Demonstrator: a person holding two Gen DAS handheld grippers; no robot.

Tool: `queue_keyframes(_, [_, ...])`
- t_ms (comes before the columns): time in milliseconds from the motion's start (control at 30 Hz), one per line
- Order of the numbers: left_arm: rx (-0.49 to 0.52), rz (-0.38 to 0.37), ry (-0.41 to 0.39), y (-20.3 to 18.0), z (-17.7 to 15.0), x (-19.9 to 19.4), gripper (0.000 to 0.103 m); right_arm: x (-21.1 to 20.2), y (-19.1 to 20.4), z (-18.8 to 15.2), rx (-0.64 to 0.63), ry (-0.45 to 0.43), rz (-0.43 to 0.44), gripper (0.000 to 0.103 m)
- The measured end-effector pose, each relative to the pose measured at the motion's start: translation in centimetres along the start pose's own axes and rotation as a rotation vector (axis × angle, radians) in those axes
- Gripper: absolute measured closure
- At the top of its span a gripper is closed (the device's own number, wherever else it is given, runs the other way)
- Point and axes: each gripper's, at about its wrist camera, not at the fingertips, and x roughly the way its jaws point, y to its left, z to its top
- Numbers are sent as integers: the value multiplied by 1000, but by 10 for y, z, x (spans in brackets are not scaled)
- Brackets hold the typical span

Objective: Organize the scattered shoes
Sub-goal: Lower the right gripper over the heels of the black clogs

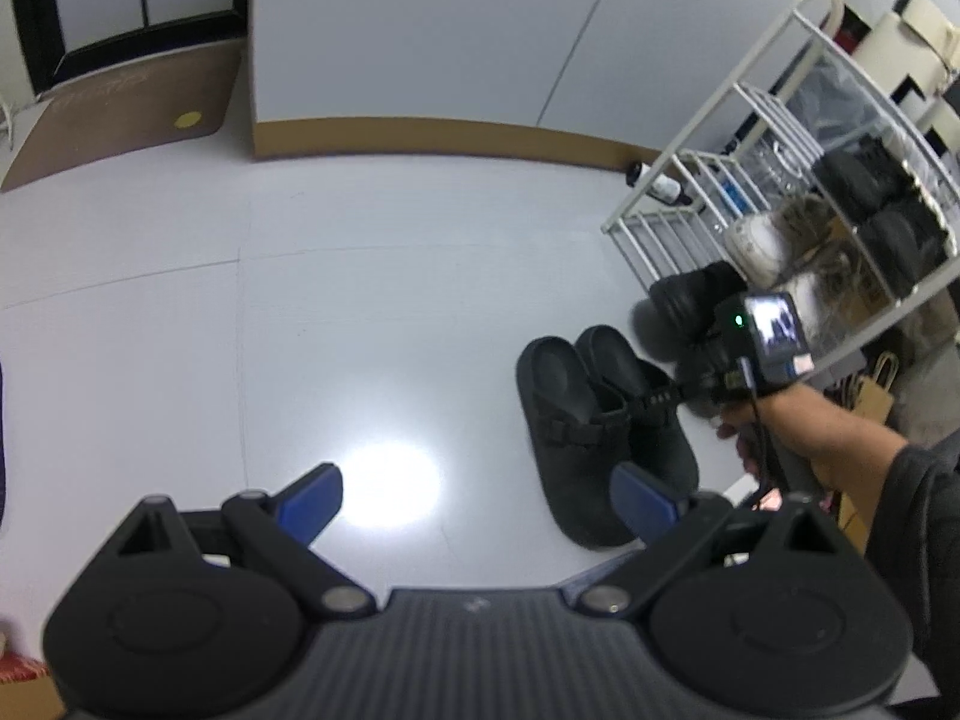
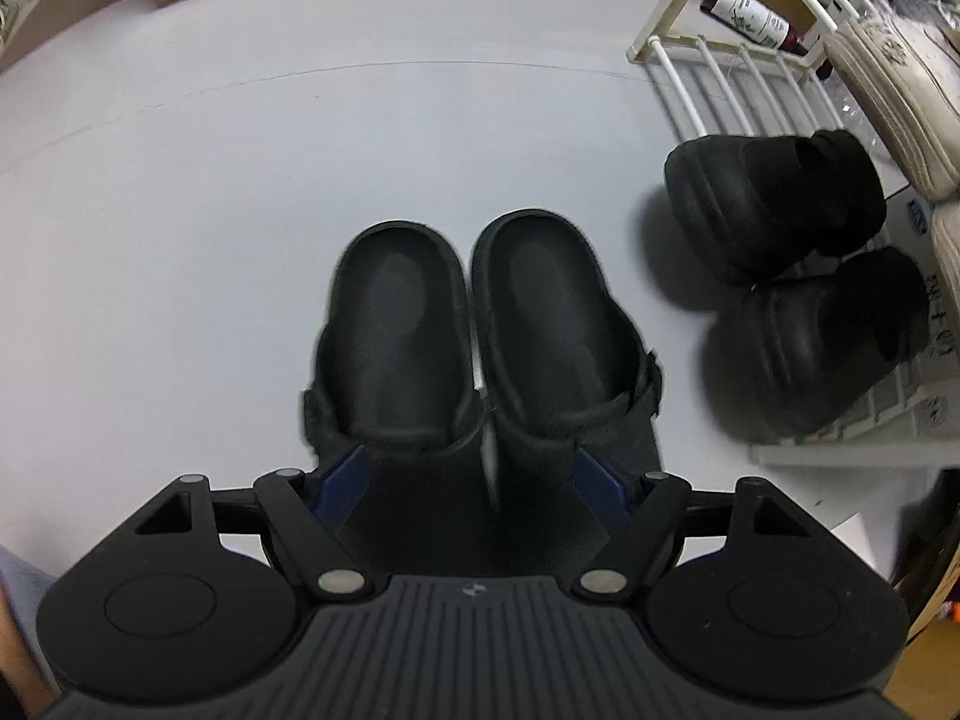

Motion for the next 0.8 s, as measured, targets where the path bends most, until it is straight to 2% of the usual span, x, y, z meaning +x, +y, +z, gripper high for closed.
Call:
queue_keyframes(133, [30,34,41,-5,-3,16,6,5,-5,12,10,-20,-26,24])
queue_keyframes(267, [56,53,72,-9,-6,26,6,6,-4,23,10,-29,15,24])
queue_keyframes(433, [48,56,80,-8,-8,25,6,24,4,31,-41,36,12,46])
queue_keyframes(667, [53,42,93,-11,-10,25,6,51,12,44,-97,131,-4,48])
queue_keyframes(733, [54,45,102,-11,-10,29,6,58,12,49,-93,157,5,57])
queue_keyframes(800, [46,47,113,-10,-9,34,6,66,13,53,-87,182,14,61])
